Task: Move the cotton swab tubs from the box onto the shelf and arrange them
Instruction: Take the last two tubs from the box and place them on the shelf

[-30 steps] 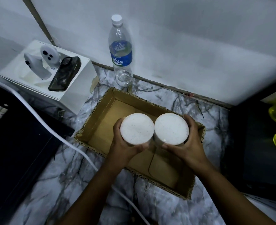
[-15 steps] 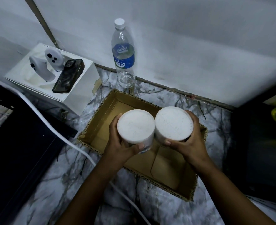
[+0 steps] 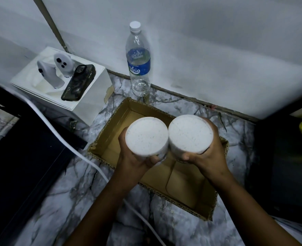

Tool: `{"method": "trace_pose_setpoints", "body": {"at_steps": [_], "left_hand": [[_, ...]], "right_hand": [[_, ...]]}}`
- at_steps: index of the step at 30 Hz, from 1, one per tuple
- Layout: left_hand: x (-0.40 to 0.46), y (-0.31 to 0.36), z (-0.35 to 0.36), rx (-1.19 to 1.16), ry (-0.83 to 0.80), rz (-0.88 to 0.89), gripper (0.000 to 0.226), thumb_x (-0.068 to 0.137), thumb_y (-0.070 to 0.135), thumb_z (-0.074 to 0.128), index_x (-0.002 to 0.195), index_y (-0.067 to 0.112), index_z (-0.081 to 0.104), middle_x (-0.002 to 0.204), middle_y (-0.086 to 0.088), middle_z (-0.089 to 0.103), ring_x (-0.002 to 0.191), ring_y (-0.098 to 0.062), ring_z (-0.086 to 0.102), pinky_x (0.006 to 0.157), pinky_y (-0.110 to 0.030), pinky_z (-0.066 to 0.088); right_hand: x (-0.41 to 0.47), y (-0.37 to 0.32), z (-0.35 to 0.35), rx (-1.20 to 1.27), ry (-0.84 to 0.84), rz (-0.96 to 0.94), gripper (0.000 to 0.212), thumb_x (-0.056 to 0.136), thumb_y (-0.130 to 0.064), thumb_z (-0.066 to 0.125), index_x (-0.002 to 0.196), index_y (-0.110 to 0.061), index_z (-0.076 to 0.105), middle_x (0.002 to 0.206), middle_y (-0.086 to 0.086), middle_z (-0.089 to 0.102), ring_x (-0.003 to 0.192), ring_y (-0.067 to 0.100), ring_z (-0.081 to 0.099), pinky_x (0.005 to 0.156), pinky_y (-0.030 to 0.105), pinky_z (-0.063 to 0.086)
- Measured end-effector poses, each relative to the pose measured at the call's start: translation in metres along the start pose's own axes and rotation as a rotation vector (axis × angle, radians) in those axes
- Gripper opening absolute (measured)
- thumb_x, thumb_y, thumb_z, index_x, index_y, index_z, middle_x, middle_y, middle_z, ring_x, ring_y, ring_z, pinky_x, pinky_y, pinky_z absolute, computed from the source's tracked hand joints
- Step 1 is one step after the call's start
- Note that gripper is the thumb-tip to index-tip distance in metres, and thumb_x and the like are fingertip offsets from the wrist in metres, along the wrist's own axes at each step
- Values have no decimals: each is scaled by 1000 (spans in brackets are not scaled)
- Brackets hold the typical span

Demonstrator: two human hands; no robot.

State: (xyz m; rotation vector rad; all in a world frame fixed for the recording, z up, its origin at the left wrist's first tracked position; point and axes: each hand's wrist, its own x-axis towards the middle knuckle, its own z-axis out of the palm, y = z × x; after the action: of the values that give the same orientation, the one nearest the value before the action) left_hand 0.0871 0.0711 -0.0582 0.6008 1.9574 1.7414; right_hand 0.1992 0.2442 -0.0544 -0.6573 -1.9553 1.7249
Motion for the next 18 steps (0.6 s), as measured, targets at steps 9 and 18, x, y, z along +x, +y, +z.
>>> {"method": "trace_pose_setpoints", "body": {"at_steps": [9,18], "left_hand": [[5,3,-8,9,34,-8,108,44,43,87,133,31,26,133,20,36,120,14,43,84,-7,46],[-3,31,-24,18,118,35,115,45,48,90,136,12,29,138,-5,43,127,-5,46,91,-16,47]], "right_hand": [[0,-3,0,-45,6,6,107,37,-64,84,130,-53,31,137,-20,42,123,-4,45,97,18,45],[-4,-41,15,-23,-26,7,107,37,-49,84,127,-56,28,133,-30,37,117,-18,41,89,3,42]]}}
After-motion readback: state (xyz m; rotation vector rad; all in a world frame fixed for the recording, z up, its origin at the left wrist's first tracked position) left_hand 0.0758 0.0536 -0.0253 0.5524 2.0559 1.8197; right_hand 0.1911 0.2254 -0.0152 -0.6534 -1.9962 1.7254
